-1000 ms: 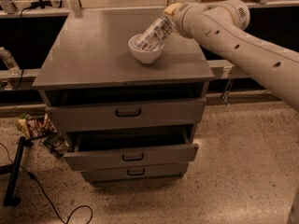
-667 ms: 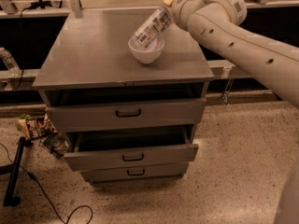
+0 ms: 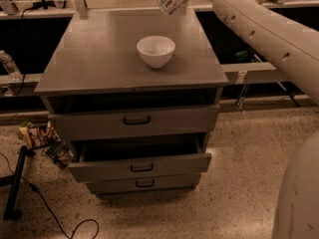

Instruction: Pick blue plastic bottle from white bowl and place on counter

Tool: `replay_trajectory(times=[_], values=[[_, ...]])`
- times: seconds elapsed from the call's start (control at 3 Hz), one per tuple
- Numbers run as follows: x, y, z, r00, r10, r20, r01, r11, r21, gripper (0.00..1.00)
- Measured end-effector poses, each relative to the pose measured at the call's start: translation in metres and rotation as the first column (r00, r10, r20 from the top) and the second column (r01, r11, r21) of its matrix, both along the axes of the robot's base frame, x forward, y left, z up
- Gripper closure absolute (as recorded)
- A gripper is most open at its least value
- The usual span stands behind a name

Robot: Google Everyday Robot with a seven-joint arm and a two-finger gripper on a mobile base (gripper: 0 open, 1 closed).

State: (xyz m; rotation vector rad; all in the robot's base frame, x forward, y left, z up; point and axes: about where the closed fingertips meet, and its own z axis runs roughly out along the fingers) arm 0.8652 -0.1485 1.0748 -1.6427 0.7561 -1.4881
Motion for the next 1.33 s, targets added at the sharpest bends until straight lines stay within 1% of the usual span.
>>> replay_trajectory(times=[0.33, 0.67, 1.0, 1.33], values=[[-0.011, -0.021, 0.011, 0.9983, -0.059, 0.004, 0.058, 0.996, 0.074, 1.0], [-0.035, -0.03, 0.004, 0.9974, -0.071, -0.011, 0.072, 0.994, 0.078, 1.0], [-0.057, -0.024, -0.029, 0.9972, -0.035, -0.067, 0.036, 0.999, 0.01, 1.0], [-0.064, -0.03, -0.04, 0.996, -0.042, -0.079, 0.038, 0.998, -0.046, 1.0]])
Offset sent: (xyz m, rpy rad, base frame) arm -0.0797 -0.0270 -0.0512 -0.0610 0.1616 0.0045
